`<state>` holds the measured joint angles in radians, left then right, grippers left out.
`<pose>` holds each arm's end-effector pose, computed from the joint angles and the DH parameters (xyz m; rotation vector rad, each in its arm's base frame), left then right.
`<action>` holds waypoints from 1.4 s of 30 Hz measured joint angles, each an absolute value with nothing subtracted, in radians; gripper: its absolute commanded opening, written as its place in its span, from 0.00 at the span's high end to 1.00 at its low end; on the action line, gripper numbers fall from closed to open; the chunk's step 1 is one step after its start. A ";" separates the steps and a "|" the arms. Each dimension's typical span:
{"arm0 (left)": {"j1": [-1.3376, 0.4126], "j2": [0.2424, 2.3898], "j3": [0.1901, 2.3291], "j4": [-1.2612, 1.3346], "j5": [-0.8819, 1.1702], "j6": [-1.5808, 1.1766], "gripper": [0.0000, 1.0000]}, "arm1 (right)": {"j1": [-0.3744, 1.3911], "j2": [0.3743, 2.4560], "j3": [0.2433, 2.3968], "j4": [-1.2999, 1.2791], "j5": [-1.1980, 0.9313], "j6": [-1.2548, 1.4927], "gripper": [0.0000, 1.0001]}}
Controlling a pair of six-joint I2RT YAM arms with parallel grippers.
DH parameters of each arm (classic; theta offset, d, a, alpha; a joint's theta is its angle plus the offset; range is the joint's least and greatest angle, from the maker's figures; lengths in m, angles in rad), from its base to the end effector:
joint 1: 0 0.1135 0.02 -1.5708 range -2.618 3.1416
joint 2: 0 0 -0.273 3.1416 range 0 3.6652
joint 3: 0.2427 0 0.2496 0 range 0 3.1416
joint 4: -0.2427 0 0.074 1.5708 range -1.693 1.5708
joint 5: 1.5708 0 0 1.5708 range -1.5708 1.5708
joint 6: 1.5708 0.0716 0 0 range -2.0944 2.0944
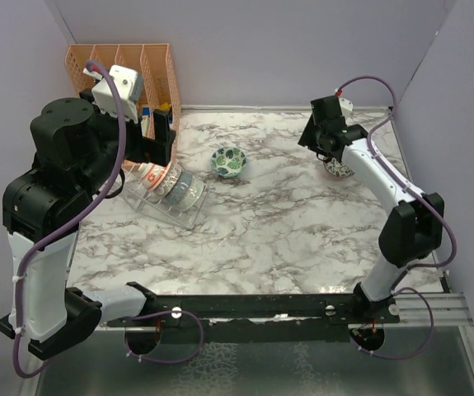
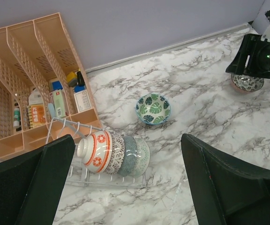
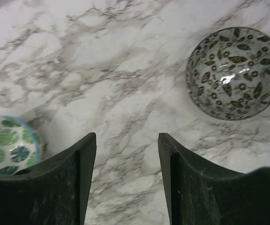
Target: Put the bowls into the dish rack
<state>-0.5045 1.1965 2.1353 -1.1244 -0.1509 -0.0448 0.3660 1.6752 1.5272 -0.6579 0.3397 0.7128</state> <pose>0.1428 -0.0666 0.5718 0.2932 1.7373 -0.2678 0.3773 0.1191 0.3065 0.5573 2.2550 0.1378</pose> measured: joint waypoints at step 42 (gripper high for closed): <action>-0.505 1.222 2.073 -1.134 -0.255 -0.034 0.01 | 0.220 2.093 1.639 -0.703 0.447 0.266 0.99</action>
<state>-0.5045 1.2217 2.0731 -1.1336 -0.2550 -0.0341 0.2203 2.0933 1.6394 -0.7033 0.4469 0.2657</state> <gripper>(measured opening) 0.992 0.037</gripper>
